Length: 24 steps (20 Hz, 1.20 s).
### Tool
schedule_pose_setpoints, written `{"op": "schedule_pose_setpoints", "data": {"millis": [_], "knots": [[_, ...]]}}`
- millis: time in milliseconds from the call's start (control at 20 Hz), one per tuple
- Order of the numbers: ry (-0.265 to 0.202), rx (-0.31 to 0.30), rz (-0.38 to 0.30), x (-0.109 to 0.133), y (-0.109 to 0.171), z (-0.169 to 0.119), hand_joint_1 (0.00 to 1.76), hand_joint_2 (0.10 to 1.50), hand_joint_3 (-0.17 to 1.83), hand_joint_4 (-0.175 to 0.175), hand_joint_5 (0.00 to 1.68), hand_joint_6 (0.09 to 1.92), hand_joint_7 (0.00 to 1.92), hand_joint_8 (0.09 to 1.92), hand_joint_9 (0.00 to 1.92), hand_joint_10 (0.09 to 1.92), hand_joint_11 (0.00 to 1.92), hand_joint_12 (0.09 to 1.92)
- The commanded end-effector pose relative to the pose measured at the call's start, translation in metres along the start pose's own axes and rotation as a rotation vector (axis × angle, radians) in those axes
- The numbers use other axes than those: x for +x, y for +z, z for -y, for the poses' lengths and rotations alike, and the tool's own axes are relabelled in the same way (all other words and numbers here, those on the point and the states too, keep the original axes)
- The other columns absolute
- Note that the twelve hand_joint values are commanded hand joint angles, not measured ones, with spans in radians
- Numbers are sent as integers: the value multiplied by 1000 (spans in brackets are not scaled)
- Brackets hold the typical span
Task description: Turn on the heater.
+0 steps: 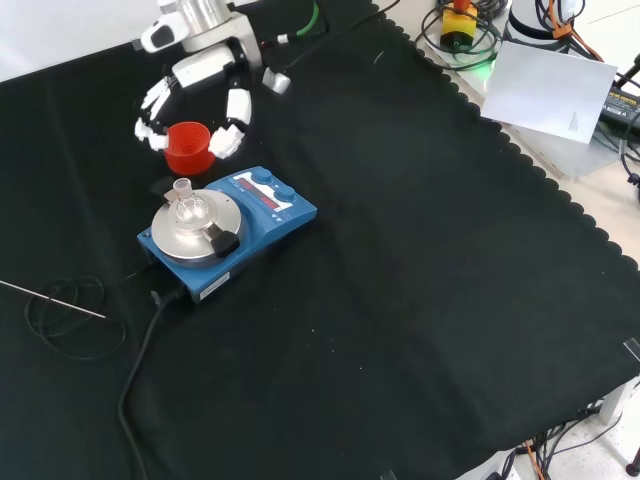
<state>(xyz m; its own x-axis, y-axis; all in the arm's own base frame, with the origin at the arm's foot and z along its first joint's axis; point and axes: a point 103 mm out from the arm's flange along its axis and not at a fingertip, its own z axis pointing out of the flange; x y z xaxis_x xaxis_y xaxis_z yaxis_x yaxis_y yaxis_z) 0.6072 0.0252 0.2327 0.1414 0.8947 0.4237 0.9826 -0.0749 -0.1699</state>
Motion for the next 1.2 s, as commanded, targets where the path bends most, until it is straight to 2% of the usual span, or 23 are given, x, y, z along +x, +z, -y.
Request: {"op": "schedule_pose_setpoints", "data": {"millis": [50,300,450,550,800,1200], "knots": [[19,-39,-2,-14,-22,31,836,587,609,-70,465,423,245,693,476,725,219,1347],[37,-54,6,-24,-27,57,848,592,611,-67,470,419,244,692,474,724,214,1346],[53,-38,23,-30,-26,75,860,594,613,-60,468,413,276,704,487,729,212,1347],[64,-26,62,-34,-23,87,887,593,630,-56,470,395,414,705,586,706,229,1359],[95,43,94,-39,-10,118,970,587,699,-52,455,354,874,683,908,606,387,1345],[108,144,158,-40,10,154,1002,588,739,-44,385,209,1050,707,1135,603,677,1251]]}}
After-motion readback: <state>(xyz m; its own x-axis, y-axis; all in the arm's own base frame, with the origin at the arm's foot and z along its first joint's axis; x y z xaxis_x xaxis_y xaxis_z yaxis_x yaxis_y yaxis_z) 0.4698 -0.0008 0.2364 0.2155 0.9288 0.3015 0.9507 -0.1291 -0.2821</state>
